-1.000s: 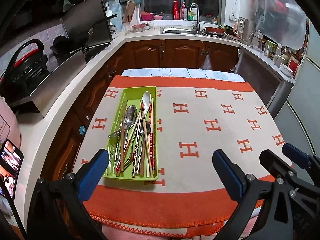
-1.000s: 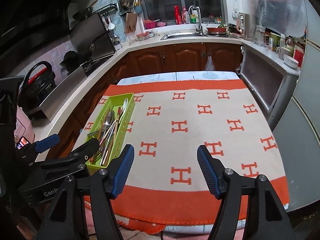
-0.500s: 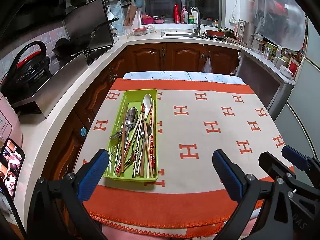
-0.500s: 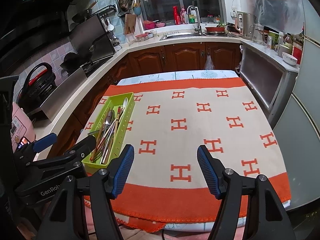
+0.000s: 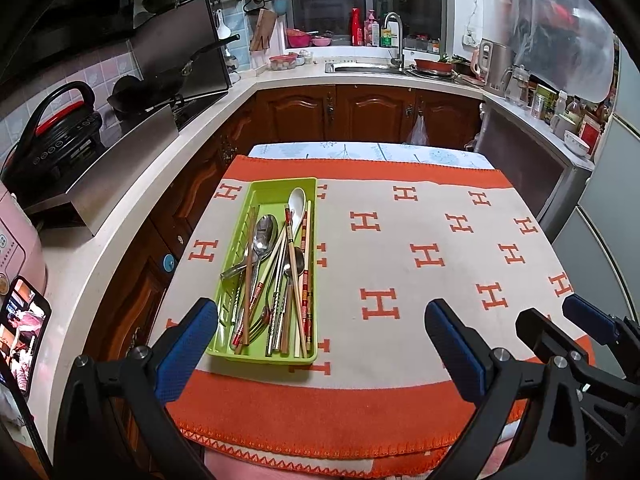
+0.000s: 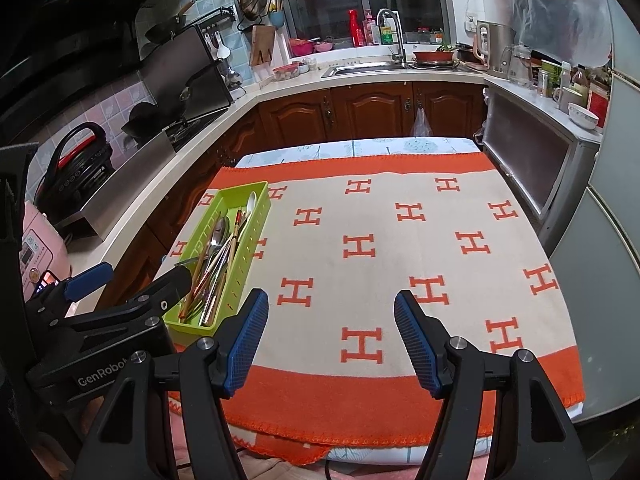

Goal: Organize utensils

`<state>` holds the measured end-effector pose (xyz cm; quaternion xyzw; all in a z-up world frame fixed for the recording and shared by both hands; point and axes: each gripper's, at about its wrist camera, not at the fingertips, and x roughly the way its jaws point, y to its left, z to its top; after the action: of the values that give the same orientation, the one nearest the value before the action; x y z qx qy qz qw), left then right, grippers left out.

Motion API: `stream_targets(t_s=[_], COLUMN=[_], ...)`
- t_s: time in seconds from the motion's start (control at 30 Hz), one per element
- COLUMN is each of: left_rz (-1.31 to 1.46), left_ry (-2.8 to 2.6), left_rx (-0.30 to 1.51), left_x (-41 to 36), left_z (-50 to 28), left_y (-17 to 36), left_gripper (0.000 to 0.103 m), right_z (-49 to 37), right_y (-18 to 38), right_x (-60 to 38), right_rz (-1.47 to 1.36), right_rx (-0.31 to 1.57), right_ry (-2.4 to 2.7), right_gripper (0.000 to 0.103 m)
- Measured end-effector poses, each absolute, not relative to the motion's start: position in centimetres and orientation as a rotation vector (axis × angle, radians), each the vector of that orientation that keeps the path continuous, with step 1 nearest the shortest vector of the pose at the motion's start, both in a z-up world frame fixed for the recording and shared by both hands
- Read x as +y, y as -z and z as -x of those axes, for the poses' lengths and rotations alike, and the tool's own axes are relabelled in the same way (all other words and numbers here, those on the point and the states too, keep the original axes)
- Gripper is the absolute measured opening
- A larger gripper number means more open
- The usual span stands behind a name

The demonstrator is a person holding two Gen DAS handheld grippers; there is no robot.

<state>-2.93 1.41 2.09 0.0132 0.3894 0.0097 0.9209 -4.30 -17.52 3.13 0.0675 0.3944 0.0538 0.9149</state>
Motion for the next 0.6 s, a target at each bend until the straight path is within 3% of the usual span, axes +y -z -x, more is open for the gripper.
stream_targets(t_s=[0.6], left_rz=[-0.028], left_ry=[-0.022], left_rx=[0.805], left_x=[1.51], left_z=[2.70], left_y=[-2.01], left_gripper=[0.102], right_z=[3.97], right_y=[-2.96], right_x=[-17.49], right_rz=[-0.140], right_rx=[0.815], right_ry=[-0.112], right_gripper=[0.067])
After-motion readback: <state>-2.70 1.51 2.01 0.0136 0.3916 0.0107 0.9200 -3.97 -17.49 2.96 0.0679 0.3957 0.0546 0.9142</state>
